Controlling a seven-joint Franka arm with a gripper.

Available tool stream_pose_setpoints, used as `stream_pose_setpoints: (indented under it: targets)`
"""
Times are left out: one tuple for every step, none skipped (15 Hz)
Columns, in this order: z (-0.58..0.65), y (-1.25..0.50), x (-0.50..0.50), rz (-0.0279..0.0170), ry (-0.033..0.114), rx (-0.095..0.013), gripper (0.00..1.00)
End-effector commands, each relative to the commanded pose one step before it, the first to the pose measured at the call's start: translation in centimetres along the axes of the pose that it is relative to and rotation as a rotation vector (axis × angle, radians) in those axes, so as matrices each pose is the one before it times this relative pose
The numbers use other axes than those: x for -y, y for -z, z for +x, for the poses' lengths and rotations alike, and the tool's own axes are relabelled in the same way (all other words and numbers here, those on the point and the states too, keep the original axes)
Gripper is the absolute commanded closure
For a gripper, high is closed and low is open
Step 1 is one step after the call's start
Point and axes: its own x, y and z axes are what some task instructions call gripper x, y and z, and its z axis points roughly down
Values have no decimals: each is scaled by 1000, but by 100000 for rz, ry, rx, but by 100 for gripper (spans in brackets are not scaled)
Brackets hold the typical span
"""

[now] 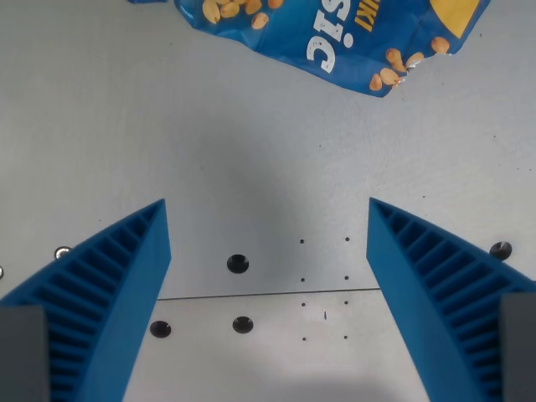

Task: Move above the blue bag

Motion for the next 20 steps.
stream_pose_setpoints:
  targets:
    - [16, 155, 0, 41, -23, -378, 0]
    - [0, 0, 0, 8, -20, 42, 0]
    - [2, -1, -1, -2, 70, -30, 0]
    - [6, -4, -3, -6, 31, -21, 0]
    - [12, -8, -5, -5, 16, -25, 0]
    - [21, -13, -9, -12, 18, -9, 0]
    - [34, -21, -14, -15, 94, -36, 0]
    - [49, -31, -21, -5, 73, -26, 0]
    - [67, -42, -29, -21, 124, -66, 0]
    - [90, -56, -38, -5, 69, -58, 0]
    - [115, -70, -49, 3, 99, -123, 0]
    - [143, -86, -62, 28, 123, -167, 0]
    - [171, -100, -76, -8, 147, -155, 0]
    - [200, -115, -90, -43, 188, 64, 0]
    - [227, -129, -103, -35, 137, 232, 0]
    - [254, -139, -115, -32, 222, 308, 0]
    - [279, -147, -123, -49, 311, 147, 0]
    - [300, -153, -130, -68, 366, 395, 0]
    - [316, -156, -132, -107, 288, 379, 0]
    - [330, -159, -133, -204, 60, 125, 0]
